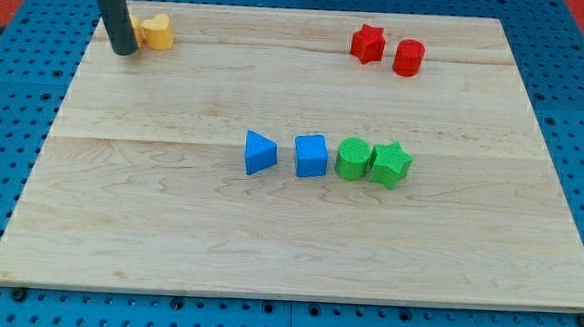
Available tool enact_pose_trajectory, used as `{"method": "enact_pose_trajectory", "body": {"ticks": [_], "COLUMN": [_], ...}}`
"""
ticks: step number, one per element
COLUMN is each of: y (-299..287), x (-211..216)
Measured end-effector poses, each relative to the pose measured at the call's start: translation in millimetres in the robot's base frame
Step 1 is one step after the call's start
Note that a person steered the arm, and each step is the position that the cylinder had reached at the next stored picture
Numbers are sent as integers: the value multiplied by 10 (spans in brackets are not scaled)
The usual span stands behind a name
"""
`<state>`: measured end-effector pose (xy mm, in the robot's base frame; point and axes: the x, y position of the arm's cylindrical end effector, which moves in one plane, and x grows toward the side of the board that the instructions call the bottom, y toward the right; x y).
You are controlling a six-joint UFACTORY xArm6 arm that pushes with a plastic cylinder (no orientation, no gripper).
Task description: Push the red star towards the top center
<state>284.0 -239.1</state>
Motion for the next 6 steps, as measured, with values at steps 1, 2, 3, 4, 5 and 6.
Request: {"method": "enact_pose_trajectory", "body": {"ticks": [1,2,3,4,5,6], "y": [180,1290,2675,3525,3924,3659], "x": [86,497,608,388,-3,-332]}}
